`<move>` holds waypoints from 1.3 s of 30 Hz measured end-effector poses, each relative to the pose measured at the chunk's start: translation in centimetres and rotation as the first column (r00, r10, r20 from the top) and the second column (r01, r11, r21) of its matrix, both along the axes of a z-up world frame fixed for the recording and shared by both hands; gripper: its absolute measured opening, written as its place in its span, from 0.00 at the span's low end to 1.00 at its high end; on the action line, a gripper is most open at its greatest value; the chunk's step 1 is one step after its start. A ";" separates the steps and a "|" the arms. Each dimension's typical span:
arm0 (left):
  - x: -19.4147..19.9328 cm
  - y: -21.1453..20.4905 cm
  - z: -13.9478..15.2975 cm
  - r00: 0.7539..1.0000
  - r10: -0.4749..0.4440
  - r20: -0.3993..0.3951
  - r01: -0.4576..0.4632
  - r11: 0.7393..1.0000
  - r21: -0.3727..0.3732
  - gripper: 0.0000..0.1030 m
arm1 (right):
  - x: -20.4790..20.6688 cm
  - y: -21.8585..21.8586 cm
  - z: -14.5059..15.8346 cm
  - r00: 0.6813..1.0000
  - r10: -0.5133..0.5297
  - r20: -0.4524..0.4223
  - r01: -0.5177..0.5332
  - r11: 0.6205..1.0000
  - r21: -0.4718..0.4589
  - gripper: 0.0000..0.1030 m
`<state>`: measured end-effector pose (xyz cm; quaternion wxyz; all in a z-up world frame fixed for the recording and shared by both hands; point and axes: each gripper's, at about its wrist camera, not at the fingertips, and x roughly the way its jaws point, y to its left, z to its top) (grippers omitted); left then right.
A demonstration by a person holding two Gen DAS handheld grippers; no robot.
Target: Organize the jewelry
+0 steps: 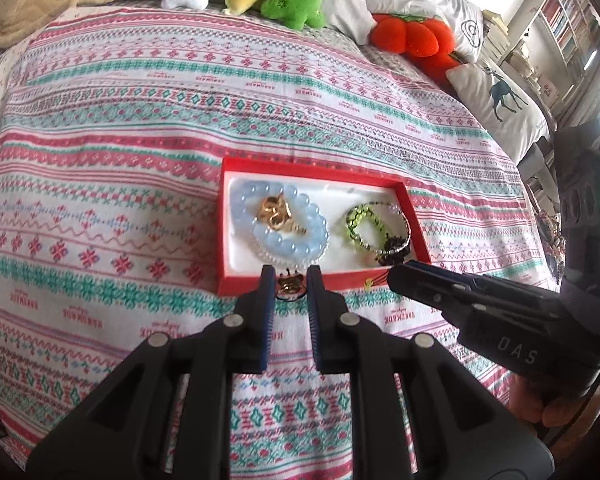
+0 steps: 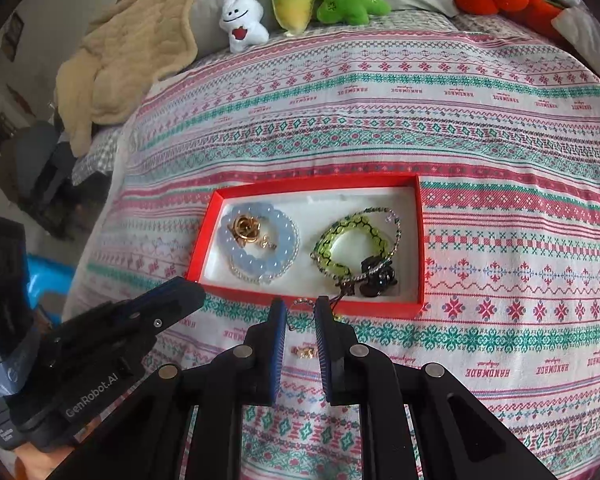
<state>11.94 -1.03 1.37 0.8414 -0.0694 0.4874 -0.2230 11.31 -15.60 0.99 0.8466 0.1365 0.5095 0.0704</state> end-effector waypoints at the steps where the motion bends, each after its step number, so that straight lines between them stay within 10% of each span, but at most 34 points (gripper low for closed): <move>1: 0.2 -0.2 -0.1 1.000 -0.002 0.006 0.002 1.000 -0.001 0.17 | 0.1 0.0 0.0 1.000 -0.003 0.001 0.003 1.000 0.001 0.15; 20: 1.9 -2.1 -1.1 0.998 0.010 0.062 -0.014 0.997 0.070 0.17 | 1.5 -1.5 -1.0 0.999 -0.049 -0.003 0.049 0.999 0.009 0.15; 39: 0.0 0.3 0.0 0.997 0.005 0.079 -0.016 0.990 0.138 0.63 | 1.0 -1.8 -0.1 1.000 -0.030 -0.003 0.030 1.000 -0.002 0.18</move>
